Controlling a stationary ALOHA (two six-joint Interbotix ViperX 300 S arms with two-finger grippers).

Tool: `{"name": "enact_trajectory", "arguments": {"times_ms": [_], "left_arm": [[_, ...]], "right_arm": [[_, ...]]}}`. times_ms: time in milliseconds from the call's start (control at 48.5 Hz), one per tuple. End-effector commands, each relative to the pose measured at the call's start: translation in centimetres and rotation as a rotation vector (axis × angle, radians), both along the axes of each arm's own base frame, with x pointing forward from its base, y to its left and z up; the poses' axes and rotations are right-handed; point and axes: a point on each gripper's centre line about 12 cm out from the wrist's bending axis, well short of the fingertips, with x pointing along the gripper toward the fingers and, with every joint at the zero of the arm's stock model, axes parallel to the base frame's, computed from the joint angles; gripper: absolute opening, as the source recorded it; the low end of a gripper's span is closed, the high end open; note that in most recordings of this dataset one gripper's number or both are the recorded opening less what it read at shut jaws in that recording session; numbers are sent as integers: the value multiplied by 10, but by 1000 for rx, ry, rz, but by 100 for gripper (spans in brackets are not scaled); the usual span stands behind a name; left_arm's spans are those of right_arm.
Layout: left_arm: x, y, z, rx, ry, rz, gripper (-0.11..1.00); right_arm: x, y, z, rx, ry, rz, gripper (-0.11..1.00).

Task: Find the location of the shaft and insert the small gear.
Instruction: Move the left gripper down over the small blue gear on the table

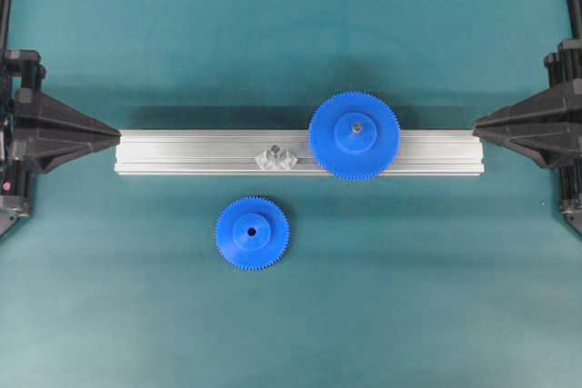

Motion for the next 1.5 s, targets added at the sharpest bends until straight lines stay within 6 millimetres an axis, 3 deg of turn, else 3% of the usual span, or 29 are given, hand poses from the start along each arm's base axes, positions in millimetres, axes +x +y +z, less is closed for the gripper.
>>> {"name": "enact_trajectory", "arguments": {"times_ms": [0, 82, 185, 350, 907, 1031, 1216, 1278, 1484], "left_arm": [[6, -1, 11, -25, -14, -10, 11], [13, -2, 10, -61, 17, -14, 7], [24, -3, 6, -93, 56, -22, 0], [45, -8, 2, -120, 145, -34, 1], [121, -31, -46, -84, 621, -63, 4], [134, -34, -54, -79, 656, -68, 22], [149, -48, -79, -59, 736, -96, 77], [155, -51, -89, -56, 763, -99, 89], [175, -56, -115, -47, 832, -97, 90]], "right_arm": [[3, 0, 4, 3, -3, -1, 16], [4, -1, -5, 38, 64, -4, 22], [4, -1, -9, 80, 142, -4, 9], [5, 0, -13, 78, 288, -6, 5], [12, -16, -53, 84, 591, -87, 5], [16, -17, -59, 82, 640, -89, 5], [18, -17, -63, 78, 662, -88, 6], [18, -17, -63, 78, 662, -89, 5], [18, -17, -64, 77, 666, -89, 5]]}}
